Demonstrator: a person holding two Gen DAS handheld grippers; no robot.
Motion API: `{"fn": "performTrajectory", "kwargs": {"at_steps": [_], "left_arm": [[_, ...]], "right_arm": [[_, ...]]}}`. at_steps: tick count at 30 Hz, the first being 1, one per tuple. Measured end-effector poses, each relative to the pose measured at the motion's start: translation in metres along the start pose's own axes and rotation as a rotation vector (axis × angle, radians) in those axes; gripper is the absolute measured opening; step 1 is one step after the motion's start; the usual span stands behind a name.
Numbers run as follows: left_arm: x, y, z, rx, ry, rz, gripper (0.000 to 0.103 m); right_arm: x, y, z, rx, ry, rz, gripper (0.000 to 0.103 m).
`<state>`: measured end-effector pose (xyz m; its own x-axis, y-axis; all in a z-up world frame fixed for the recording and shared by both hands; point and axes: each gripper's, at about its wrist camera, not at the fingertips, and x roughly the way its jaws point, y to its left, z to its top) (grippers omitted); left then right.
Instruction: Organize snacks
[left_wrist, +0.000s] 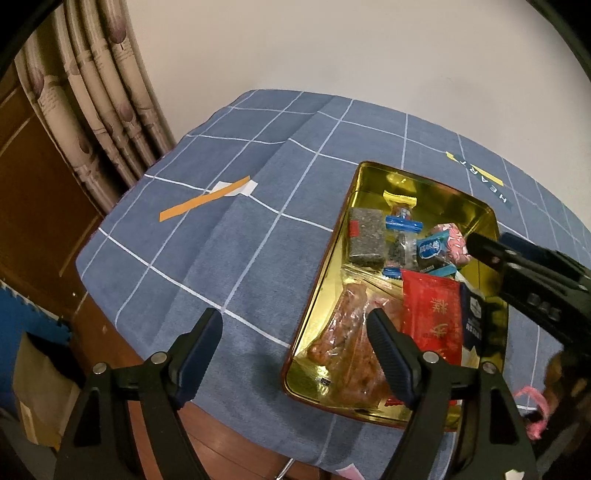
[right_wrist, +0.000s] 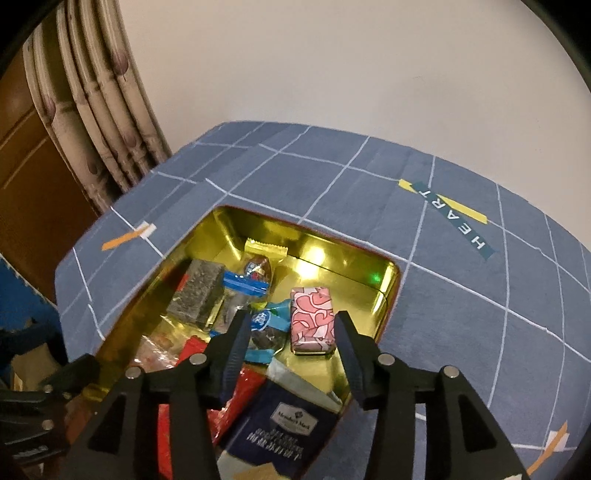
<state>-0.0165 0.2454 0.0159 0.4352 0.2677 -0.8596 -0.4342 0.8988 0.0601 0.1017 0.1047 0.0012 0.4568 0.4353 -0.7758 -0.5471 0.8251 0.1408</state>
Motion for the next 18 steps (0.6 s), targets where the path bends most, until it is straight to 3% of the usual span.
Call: {"fn": "performTrajectory", "kwargs": {"at_steps": [6,13,15,18], "left_arm": [[-0.001,-0.004,-0.001,0.011,-0.001,0.003,0.078],[-0.006,-0.007,-0.003,0.028,-0.015,0.012,0.078],[-0.006,-0.009,-0.003,0.031,-0.015,0.012,0.078],[-0.008,-0.011,-0.004,0.035,-0.018,0.008,0.078]], "right_arm": [[-0.035,-0.001,-0.016,0.064,-0.017,-0.025,0.073],[-0.05,0.005,-0.048,0.067,0.047,-0.052,0.076],[-0.052,0.008,-0.054,0.053,0.062,-0.057,0.084],[-0.058,0.012,-0.062,0.031,0.069,-0.052,0.084]]}}
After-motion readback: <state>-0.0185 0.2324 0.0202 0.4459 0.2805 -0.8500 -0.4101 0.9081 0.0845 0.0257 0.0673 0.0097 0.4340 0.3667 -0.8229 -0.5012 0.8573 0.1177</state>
